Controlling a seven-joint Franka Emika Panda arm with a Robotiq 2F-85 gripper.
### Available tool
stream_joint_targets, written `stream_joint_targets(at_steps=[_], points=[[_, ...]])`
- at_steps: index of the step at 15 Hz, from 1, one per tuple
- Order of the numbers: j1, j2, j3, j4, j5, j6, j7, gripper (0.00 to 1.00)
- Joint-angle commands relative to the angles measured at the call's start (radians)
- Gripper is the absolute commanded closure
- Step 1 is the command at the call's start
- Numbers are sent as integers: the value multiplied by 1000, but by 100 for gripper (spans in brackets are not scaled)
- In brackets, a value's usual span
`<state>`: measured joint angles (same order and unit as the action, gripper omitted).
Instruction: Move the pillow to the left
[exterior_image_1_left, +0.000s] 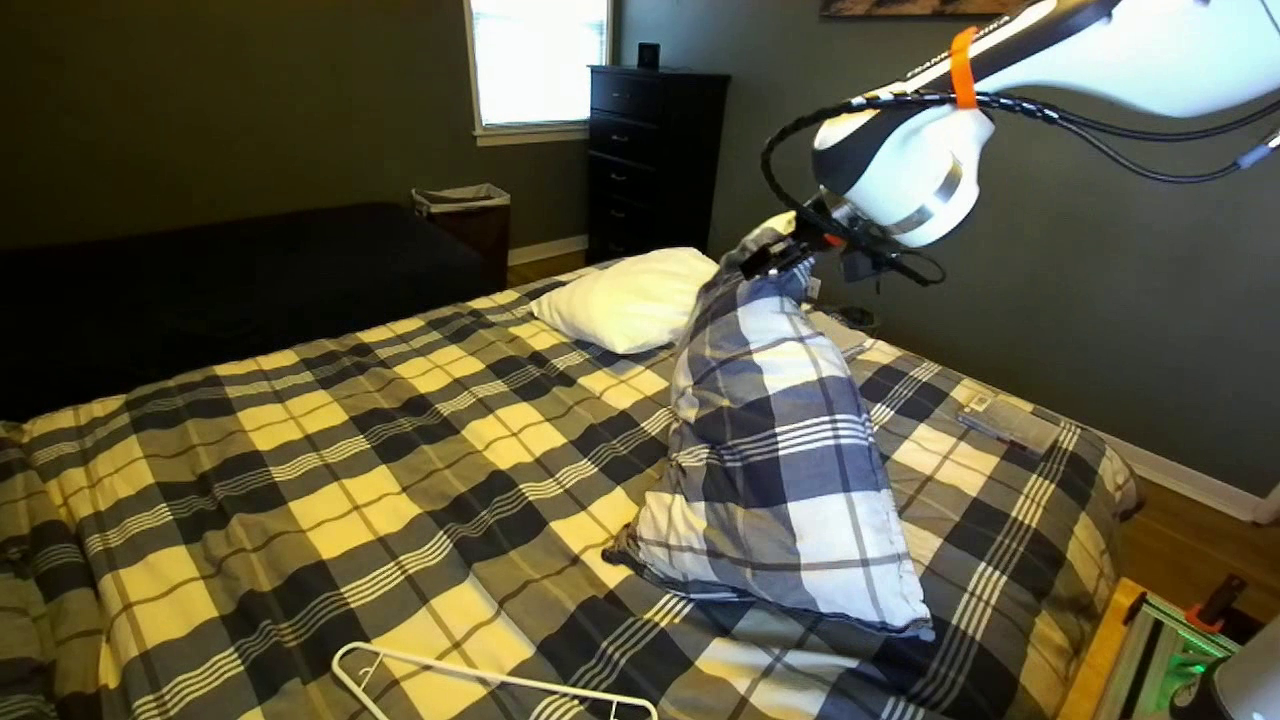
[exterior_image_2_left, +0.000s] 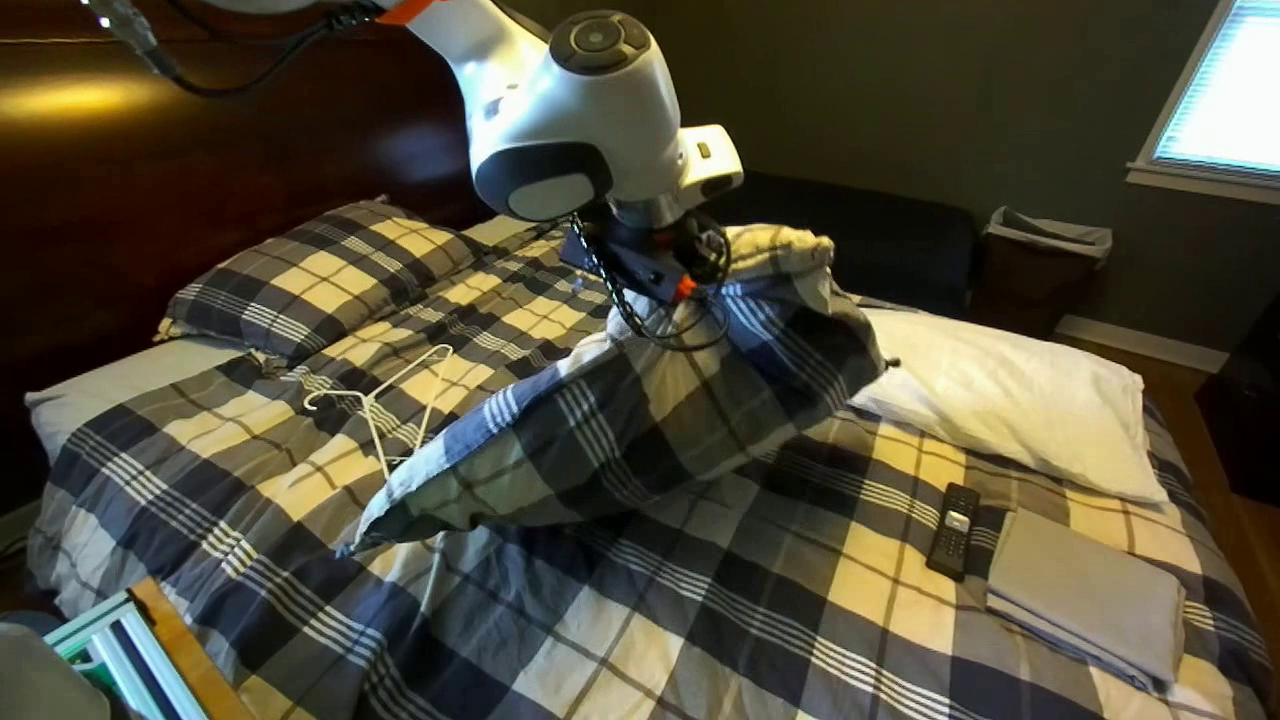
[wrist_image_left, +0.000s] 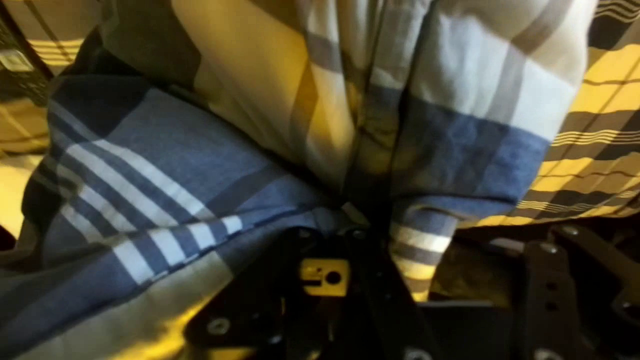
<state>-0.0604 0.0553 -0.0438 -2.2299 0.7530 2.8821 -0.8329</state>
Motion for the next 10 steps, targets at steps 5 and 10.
stream_joint_targets(at_steps=[5,10], points=[[79,51,84,111,-21,1,-2,100],[67,85,75,134,-32,4,-24,100]])
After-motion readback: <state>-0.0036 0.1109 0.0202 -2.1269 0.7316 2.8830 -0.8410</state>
